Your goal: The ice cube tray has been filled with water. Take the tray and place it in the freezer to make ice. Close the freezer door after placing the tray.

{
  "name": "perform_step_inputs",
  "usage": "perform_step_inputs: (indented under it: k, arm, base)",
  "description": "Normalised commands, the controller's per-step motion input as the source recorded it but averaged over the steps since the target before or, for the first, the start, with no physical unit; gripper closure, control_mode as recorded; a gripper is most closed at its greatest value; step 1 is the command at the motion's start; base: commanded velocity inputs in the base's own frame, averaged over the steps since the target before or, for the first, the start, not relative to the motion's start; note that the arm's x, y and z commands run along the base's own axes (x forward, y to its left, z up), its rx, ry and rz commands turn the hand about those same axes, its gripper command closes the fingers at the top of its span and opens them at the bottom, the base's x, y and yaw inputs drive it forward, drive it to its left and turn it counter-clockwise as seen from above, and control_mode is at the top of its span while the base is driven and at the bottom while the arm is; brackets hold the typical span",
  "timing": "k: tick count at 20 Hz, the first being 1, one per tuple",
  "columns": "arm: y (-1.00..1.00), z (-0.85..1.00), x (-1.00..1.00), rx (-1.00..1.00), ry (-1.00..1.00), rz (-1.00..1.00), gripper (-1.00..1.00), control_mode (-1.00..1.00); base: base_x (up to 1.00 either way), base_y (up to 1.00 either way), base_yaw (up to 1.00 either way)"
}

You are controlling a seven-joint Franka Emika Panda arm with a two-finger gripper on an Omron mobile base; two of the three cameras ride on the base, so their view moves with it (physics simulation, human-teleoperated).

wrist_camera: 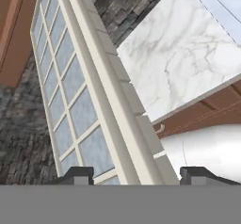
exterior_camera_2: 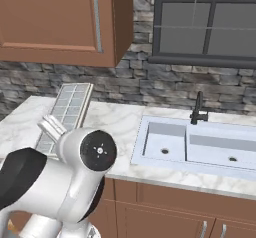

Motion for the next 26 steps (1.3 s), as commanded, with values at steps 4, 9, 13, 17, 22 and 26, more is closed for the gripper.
perform_step_inputs:
  k: [4,9,13,17,22,26]
  arm:
    - [0.0,0.04,-0.34,0.0,-0.09,0.06,1.0,1.0]
    - [0.0,0.0,0.0,0.0,0.0,0.0,1.0,1.0]
    - [0.0,0.0,0.0,0.0,0.0,0.0,1.0,1.0]
    - [0.0,0.0,0.0,0.0,0.0,0.0,1.0,1.0]
    - [0.0,0.0,0.0,0.0,0.0,0.0,1.0,1.0]
    - [0.0,0.0,0.0,0.0,0.0,0.0,1.0,1.0]
  base:
    - [-0.17,0.0,0.04]
    - [-0.02,0.0,0.01]
    - [-0.35,0.01,-0.03]
    - [-0.74,0.0,-0.2]
    - [-0.99,-0.01,-0.35]
    - [-0.96,-0.1,-0.59]
